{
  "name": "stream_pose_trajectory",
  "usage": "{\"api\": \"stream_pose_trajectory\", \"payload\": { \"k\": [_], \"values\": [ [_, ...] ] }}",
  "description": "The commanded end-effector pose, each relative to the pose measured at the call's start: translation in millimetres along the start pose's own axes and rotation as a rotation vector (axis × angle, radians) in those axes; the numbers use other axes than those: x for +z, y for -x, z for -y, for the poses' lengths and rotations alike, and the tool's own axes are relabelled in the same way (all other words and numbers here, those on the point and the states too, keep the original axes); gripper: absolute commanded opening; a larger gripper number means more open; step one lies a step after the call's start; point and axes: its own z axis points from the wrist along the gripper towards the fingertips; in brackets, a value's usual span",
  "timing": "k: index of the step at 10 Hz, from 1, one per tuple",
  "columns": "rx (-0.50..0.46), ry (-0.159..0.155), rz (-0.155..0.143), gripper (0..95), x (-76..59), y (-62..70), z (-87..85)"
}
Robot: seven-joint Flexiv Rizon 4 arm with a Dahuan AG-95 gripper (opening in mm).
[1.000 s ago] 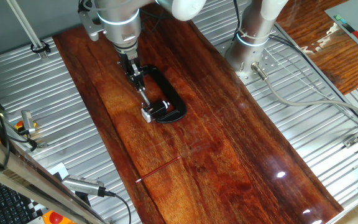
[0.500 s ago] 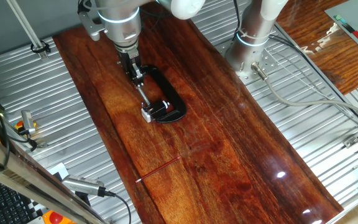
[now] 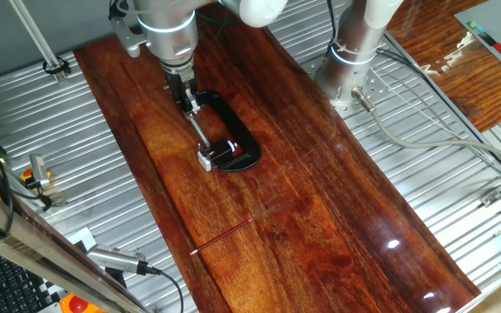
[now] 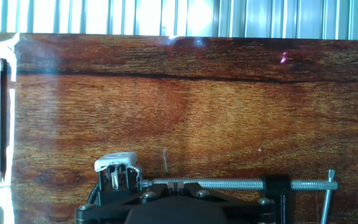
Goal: Insert the pencil into the pencil sharpener
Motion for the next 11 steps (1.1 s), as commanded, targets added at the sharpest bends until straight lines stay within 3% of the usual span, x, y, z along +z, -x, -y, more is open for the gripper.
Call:
{"api": "stream_pose_trajectory", "payload": {
  "k": [1,4,7,10,11],
  "values": [
    [-0.022,0.001,0.0,0.0,0.3,-0.7,-0.4],
    [-0.041,0.006,0.001,0.0,0.6,0.1,-0.6],
    [-0.011,0.012,0.011,0.0,7.8,21.2,0.0],
    [-0.015,0.008,-0.002,0.0,9.3,51.7,1.5],
    [-0.037,0.007,-0.002,0.0,8.4,53.0,1.1]
  ]
}}
